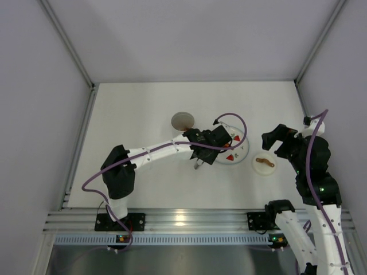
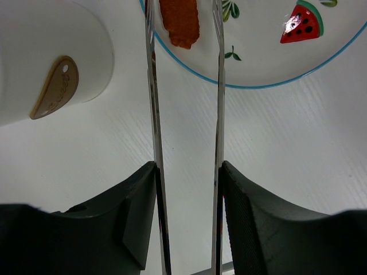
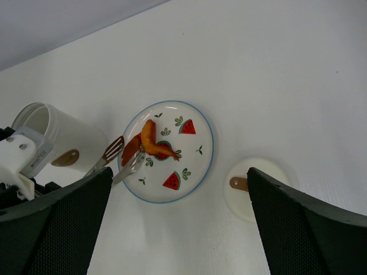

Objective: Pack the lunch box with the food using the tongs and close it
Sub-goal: Pick up the fake food from the plate.

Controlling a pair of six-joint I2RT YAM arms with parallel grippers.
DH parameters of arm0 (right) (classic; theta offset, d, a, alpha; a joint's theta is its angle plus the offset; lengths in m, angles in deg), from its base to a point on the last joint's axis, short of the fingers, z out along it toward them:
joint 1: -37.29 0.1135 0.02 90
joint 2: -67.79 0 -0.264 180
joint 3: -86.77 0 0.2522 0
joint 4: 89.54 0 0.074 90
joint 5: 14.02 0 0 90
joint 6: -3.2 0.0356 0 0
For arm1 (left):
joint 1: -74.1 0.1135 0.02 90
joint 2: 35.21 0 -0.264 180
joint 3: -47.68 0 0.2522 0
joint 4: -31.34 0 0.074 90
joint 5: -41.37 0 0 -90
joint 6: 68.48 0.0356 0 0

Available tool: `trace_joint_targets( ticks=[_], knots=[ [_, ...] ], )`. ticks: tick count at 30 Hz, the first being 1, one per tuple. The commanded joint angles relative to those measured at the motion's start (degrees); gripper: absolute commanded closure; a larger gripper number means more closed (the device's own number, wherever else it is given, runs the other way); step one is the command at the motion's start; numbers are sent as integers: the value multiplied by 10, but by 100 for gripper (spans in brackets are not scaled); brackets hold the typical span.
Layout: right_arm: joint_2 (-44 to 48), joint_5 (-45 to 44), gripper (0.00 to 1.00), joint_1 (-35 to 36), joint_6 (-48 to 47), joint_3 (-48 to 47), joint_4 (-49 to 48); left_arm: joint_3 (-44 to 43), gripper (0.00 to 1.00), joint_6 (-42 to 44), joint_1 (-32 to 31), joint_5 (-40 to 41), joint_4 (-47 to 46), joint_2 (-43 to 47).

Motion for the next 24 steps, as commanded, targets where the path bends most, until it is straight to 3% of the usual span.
trace_joint_targets(
  ticks=[1,7,24],
  knots=[
    [5,-5,0,-8,-8,1,0,3,48,7,1,-7,-23,-2],
    [6,-5,0,-8,-8,0,0,5,50,4,1,-12,-21,5],
    [5,-5,1,-9,-6,-6,1,-3,77,10,-1,-26,-7,36]
  ],
)
